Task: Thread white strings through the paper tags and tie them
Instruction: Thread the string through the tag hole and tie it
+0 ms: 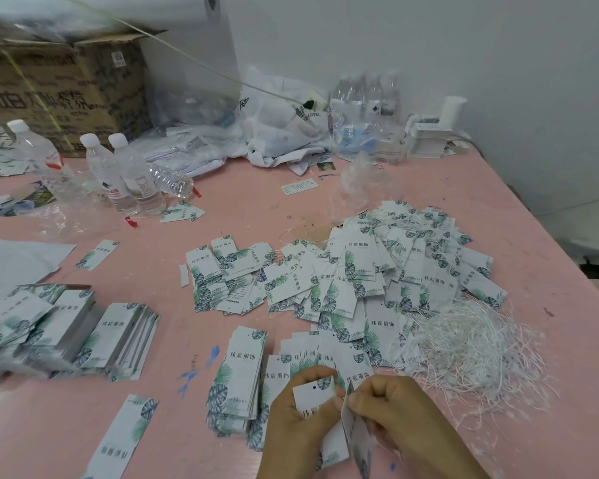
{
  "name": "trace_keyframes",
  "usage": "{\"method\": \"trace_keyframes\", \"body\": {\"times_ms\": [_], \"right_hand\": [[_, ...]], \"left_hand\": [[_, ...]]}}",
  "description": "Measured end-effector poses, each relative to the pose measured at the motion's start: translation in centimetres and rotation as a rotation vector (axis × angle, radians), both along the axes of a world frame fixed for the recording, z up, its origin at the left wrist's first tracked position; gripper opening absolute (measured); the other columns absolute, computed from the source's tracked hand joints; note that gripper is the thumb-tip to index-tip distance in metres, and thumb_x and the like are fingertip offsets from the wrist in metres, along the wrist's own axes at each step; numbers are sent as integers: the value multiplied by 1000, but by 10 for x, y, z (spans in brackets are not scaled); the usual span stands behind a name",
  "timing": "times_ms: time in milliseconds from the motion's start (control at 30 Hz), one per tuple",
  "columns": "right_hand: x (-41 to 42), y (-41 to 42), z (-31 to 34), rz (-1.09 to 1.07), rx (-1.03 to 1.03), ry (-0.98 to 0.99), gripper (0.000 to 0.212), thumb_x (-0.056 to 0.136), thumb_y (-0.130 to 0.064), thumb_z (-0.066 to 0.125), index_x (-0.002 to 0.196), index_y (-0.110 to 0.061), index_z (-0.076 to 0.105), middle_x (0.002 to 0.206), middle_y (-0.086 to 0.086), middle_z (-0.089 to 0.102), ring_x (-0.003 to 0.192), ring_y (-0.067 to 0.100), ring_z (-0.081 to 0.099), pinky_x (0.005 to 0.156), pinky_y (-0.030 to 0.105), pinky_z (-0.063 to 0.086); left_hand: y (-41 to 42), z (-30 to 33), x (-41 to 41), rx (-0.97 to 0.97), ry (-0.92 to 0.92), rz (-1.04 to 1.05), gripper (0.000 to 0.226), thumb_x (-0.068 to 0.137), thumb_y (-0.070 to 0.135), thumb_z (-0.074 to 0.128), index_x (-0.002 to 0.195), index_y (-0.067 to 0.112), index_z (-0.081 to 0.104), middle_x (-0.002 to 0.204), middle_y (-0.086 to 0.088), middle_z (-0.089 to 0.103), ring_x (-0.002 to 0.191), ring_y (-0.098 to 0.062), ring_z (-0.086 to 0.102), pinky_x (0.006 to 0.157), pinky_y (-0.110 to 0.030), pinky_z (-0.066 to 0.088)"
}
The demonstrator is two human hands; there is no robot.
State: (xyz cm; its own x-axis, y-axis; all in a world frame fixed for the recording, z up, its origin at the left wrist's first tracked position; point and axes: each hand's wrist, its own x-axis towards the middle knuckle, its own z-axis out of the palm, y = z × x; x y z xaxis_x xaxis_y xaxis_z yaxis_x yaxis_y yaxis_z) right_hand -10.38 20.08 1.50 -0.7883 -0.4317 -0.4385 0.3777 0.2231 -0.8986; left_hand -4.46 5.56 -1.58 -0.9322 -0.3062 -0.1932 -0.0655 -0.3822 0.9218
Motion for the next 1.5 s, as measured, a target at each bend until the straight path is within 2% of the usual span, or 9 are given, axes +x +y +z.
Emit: {"method": "trace_keyframes", "body": {"times_ms": [167, 300, 467, 700, 800, 1033, 1233, 1367, 1500], "right_hand": [[1, 0, -1, 22, 9, 1, 28, 85, -14, 72, 57, -17, 67, 49, 1, 52, 35, 6, 37, 38, 16, 29], [3, 4, -7, -35, -114, -172, 16, 83, -22, 72, 75, -8, 70, 53, 7, 52, 32, 9, 35, 33, 18, 26], [5, 16, -20, -275, -462, -511, 15, 78, -8, 61, 88, 3, 63, 48, 9, 42, 25, 10, 30, 30, 11, 26], [5, 12, -12, -530, -698, -596, 12, 82, -10, 54, 91, -5, 59, 52, 2, 42, 26, 8, 28, 25, 13, 20], [3, 5, -12, -459, -558, -450, 14, 82, -4, 52, 93, 1, 59, 54, 7, 46, 27, 8, 30, 28, 11, 23], [8, 3, -20, -222, 80, -22, 17, 92, 1, 55, 94, -8, 69, 55, 4, 57, 39, 11, 37, 37, 19, 29], [12, 2, -23, -94, 542, 289, 24, 82, -33, 70, 99, -39, 54, 63, -7, 59, 56, 0, 53, 69, 24, 48], [12, -4, -27, 104, 745, 374, 63, 76, -59, 63, 130, -44, 35, 71, -13, 50, 75, 4, 53, 62, 15, 37], [14, -8, -31, 133, 810, 439, 73, 75, -63, 60, 137, -43, 27, 91, -20, 54, 91, 3, 57, 61, 15, 36]], "left_hand": [[-2, 0, 1, -92, -11, -1, 42, 53, 35, 88, 90, 20, 75, 90, -11, 74, 81, -22, 69, 73, -34, 53], [-5, -3, -2, 44, -125, 148, 29, 73, -5, 80, 96, 9, 70, 78, -22, 73, 64, -27, 69, 58, -33, 57], [-10, 0, -4, 258, -168, 275, 34, 78, -5, 70, 109, 8, 63, 77, -32, 69, 67, -34, 70, 82, -53, 54], [-5, 2, -7, 467, -170, 292, 43, 73, -6, 68, 113, 5, 59, 80, -32, 67, 62, -34, 68, 63, -42, 56], [-1, 2, -8, 450, -216, 262, 34, 82, -16, 61, 111, 0, 59, 75, -27, 68, 62, -33, 71, 51, -34, 58], [0, -4, -4, 268, -238, 246, 27, 86, -18, 60, 105, 1, 62, 81, -30, 71, 69, -33, 72, 58, -33, 59], [13, -3, 0, 156, -211, 282, 28, 81, -26, 55, 90, -1, 62, 68, -13, 71, 58, -20, 68, 55, -32, 56], [17, 1, 4, -5, -228, 256, 29, 58, 4, 61, 85, 8, 67, 78, -10, 74, 73, -21, 70, 77, -43, 54], [17, 1, -1, 31, -252, 219, 25, 66, -6, 70, 88, 6, 67, 77, -9, 75, 82, -29, 72, 81, -44, 55]]}}
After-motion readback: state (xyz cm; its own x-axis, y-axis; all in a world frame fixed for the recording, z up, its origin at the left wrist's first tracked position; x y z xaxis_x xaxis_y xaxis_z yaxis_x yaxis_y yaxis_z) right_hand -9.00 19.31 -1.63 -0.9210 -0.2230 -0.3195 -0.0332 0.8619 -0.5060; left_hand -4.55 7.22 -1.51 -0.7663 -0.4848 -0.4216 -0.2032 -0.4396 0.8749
